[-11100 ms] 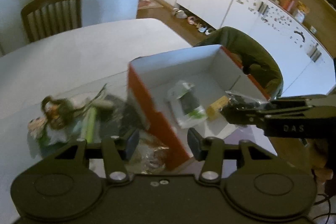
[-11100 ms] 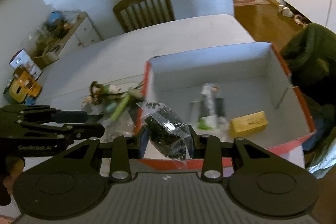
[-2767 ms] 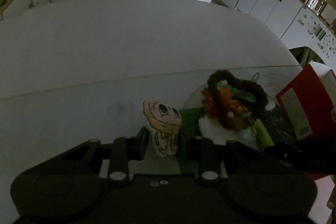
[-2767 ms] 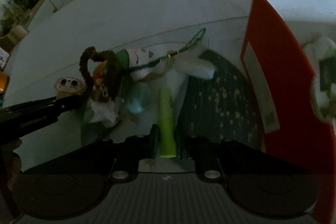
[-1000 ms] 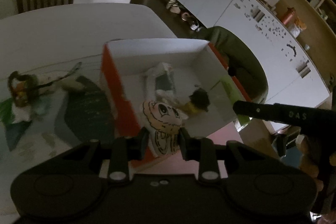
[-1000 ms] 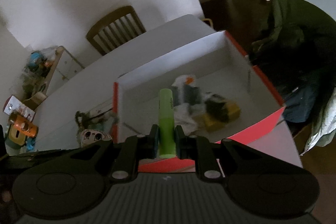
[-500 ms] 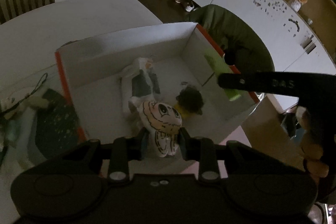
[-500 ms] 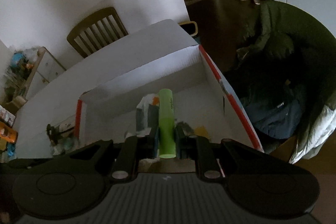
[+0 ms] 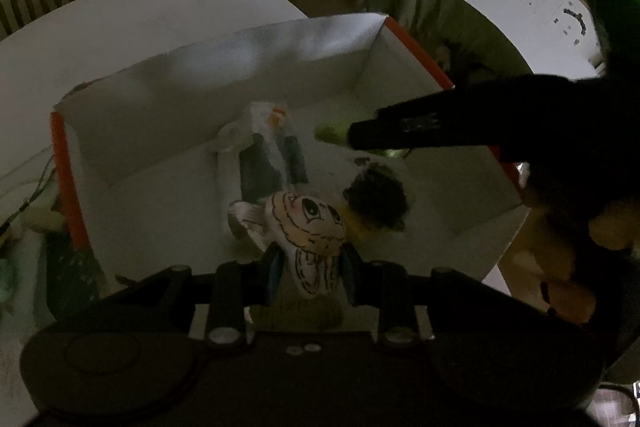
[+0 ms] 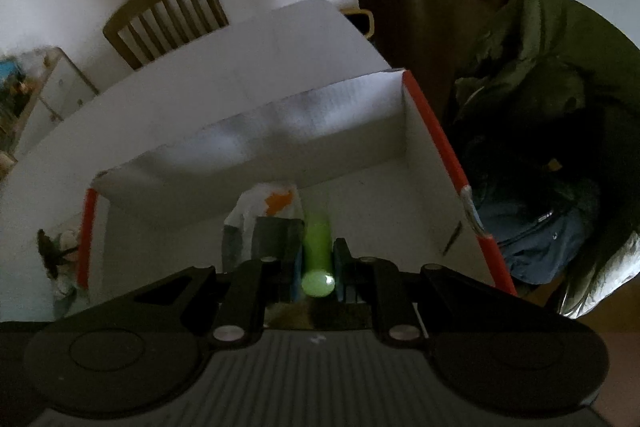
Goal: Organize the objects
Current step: 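Carry the green tube with the right tool while the left carries the cartoon item into the shoebox, then open both tools over the shoebox floor to drop the tube and cartoon item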
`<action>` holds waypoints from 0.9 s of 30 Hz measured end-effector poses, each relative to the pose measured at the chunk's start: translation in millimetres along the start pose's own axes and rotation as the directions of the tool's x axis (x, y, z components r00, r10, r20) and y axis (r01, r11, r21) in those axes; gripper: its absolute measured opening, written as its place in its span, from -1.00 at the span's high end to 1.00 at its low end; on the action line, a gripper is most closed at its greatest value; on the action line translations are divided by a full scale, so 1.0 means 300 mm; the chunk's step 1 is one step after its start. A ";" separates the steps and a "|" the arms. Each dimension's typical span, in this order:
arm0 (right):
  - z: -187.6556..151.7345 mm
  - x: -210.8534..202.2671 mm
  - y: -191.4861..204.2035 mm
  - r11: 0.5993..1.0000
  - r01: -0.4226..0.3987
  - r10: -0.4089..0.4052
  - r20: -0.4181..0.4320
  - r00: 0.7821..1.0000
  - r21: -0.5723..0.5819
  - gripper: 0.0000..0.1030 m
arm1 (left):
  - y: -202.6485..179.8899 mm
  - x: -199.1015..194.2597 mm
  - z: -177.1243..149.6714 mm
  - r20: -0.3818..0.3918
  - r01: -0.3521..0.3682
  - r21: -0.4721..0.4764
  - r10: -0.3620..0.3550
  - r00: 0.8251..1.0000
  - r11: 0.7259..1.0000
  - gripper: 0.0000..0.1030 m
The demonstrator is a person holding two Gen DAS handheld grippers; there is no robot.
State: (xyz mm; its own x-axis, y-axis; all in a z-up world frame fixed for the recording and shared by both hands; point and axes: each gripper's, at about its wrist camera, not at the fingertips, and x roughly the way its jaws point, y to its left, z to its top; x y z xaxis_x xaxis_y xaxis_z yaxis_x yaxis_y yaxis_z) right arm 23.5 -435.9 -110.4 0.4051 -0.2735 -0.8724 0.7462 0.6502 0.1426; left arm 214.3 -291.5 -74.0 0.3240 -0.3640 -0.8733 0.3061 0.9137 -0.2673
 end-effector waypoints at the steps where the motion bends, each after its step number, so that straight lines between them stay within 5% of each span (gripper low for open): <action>1: 0.003 0.017 0.002 1.000 0.003 -0.003 -0.014 1.000 -0.004 0.69 | 0.001 0.007 0.001 -0.008 0.003 0.001 -0.002 1.000 1.000 0.44; 17: -0.037 0.108 0.018 0.999 0.003 -0.007 -0.109 0.994 -0.035 0.70 | 0.011 0.052 0.007 -0.053 0.004 0.013 -0.003 0.999 1.000 0.42; 27: -0.045 0.035 0.001 0.998 -0.058 0.057 -0.068 0.996 -0.016 0.69 | 0.006 0.042 -0.002 -0.037 0.021 0.004 -0.020 0.999 1.000 0.12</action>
State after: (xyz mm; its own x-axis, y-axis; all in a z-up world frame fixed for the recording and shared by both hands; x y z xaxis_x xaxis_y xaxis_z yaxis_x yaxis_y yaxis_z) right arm 20.9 -429.0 -125.9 0.4101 -0.1868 -0.8927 0.7125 0.6767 0.1856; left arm 218.4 -294.3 -85.7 0.2846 -0.3757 -0.8819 0.3164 0.9053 -0.2836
